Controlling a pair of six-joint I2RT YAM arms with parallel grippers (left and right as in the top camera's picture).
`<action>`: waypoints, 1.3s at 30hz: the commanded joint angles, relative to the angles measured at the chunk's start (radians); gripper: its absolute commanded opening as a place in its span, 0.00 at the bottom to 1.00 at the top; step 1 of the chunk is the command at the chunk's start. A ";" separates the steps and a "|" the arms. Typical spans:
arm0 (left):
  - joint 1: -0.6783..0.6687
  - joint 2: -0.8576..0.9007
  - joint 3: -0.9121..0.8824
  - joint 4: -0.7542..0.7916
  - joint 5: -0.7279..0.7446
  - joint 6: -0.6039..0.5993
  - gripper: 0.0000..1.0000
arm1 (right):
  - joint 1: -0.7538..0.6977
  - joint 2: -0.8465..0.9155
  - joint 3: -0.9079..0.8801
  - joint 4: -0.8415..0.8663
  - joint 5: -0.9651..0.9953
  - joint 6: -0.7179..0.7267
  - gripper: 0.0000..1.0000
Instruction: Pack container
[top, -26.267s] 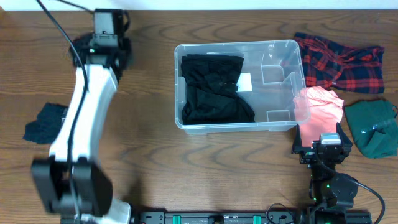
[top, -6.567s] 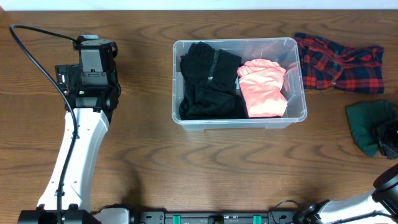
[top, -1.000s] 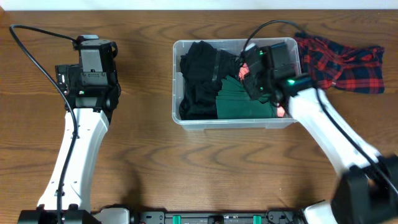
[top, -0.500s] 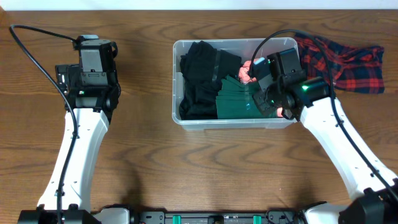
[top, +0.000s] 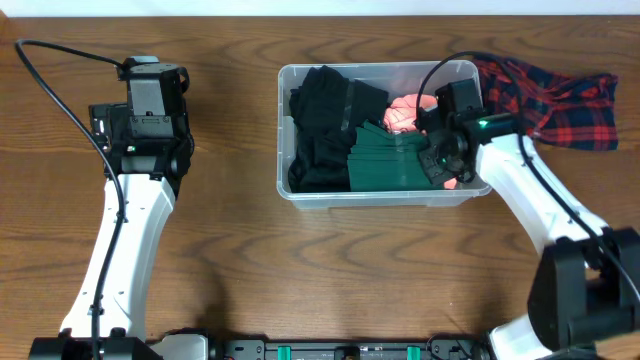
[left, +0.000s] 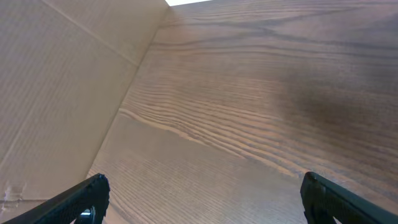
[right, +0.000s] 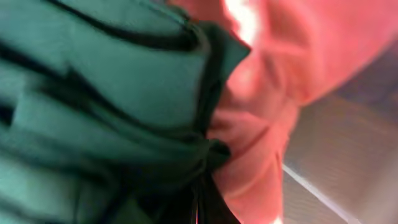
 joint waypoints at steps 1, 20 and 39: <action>0.003 0.006 0.018 -0.003 -0.009 -0.002 0.98 | -0.007 0.052 -0.009 0.011 0.006 0.016 0.01; 0.003 0.006 0.018 -0.003 -0.009 -0.002 0.98 | -0.006 -0.223 0.181 -0.008 0.021 0.129 0.03; 0.003 0.006 0.018 -0.003 -0.009 -0.002 0.98 | 0.114 -0.032 0.178 0.110 -0.391 0.123 0.02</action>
